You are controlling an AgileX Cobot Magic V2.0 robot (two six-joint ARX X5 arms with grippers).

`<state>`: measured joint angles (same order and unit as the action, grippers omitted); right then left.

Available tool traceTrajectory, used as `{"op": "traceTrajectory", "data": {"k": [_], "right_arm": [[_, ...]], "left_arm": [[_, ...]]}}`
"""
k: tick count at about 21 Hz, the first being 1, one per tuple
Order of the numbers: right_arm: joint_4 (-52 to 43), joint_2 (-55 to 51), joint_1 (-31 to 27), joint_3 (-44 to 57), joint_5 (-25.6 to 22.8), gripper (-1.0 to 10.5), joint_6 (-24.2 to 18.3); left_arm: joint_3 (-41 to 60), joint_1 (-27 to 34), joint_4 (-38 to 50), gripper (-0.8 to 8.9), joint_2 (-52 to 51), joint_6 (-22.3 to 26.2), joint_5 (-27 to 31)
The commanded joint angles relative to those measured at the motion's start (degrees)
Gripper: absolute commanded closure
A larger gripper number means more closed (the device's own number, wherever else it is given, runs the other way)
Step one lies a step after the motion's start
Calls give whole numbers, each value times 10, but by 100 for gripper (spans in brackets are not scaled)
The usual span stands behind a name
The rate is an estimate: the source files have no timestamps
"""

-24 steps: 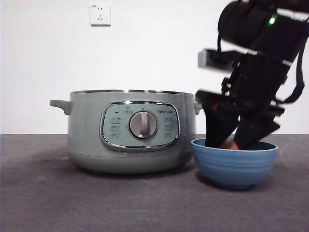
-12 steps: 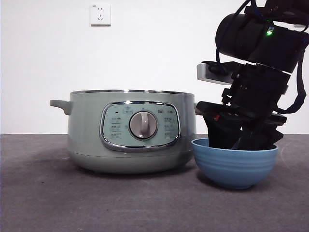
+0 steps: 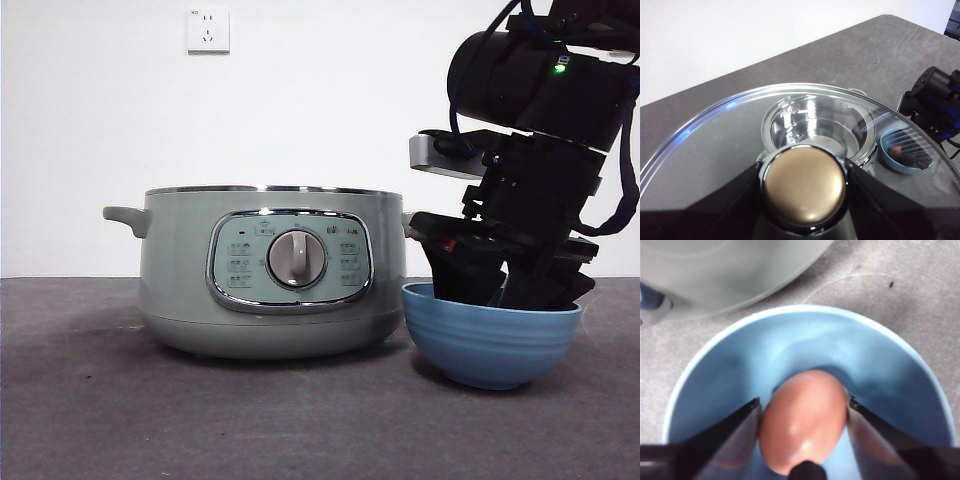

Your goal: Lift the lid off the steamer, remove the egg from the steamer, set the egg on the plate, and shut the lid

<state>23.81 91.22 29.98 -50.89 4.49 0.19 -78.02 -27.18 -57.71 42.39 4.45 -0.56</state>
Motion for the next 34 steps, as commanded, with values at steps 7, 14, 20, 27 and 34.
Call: {"op": "traceTrajectory", "data": {"k": [7, 14, 20, 27, 34], "right_arm": [[-1, -76, 2, -2, 1, 469, 2], [18, -301, 1, -2, -1, 469, 9], [50, -480, 1, -2, -4, 470, 27], [82, -567, 1, -2, -6, 470, 41], [82, -573, 1, -2, -5, 470, 41]], "left_arm": [[-9, -1, 30, 822, -5, -3, 0], [-9, -2, 78, 822, 61, -1, -30], [-9, -14, 189, 822, 179, -2, -75], [-9, -40, 326, 822, 330, 0, -71], [-9, -42, 380, 822, 418, 1, -70]]}}
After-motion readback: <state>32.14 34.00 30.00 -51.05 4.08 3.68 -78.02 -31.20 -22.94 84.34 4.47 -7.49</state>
